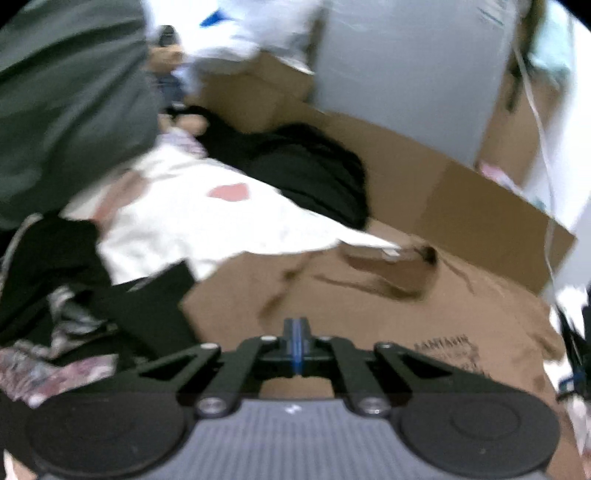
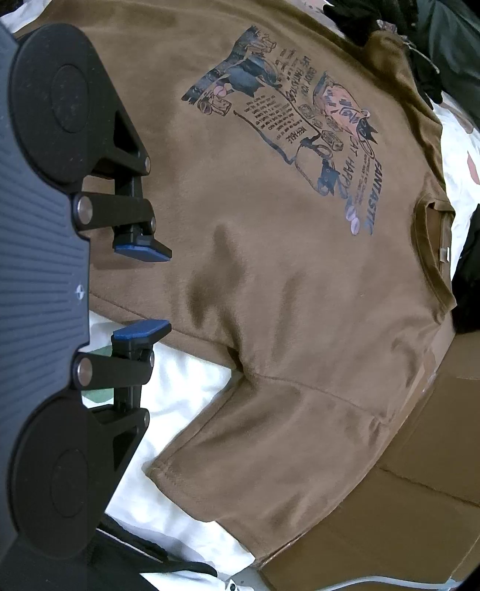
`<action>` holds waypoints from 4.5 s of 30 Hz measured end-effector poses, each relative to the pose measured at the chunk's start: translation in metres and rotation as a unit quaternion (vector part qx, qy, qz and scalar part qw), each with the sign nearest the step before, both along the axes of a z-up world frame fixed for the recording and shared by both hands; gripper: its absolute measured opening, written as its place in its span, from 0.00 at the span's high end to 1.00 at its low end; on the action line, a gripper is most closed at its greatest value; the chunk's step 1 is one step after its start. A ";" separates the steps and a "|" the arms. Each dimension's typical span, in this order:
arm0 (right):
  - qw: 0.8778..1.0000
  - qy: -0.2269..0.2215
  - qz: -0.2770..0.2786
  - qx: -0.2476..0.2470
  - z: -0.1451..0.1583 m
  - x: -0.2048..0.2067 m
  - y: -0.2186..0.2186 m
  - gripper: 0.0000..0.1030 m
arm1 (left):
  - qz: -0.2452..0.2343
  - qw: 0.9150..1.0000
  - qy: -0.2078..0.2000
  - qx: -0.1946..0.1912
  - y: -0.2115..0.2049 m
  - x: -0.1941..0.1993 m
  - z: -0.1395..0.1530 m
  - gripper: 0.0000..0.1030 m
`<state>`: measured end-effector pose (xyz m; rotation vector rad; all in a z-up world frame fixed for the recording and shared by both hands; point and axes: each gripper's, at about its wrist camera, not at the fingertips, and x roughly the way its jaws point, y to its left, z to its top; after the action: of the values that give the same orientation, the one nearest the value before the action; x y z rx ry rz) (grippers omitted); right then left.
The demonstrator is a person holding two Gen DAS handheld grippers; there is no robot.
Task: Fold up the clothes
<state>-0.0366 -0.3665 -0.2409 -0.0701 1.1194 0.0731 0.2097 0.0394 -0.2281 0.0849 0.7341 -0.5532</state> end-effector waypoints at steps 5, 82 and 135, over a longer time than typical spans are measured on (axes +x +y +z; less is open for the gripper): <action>1.000 -0.002 0.009 -0.007 0.000 -0.001 0.003 0.62 | 0.028 0.998 -0.008 0.047 -0.006 -0.003 -0.014 0.88; 1.000 0.020 0.001 -0.009 -0.012 -0.009 -0.014 0.62 | 0.030 0.991 -0.004 0.128 -0.044 0.083 -0.067 0.30; 0.999 0.025 0.023 -0.025 -0.018 -0.009 -0.008 0.61 | 0.049 0.991 0.086 0.085 -0.018 0.089 -0.107 0.73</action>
<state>-0.0452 -0.3748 -0.2587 -0.1398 1.1702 0.0885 0.2990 0.0213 -0.3350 0.1595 0.9488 -0.4065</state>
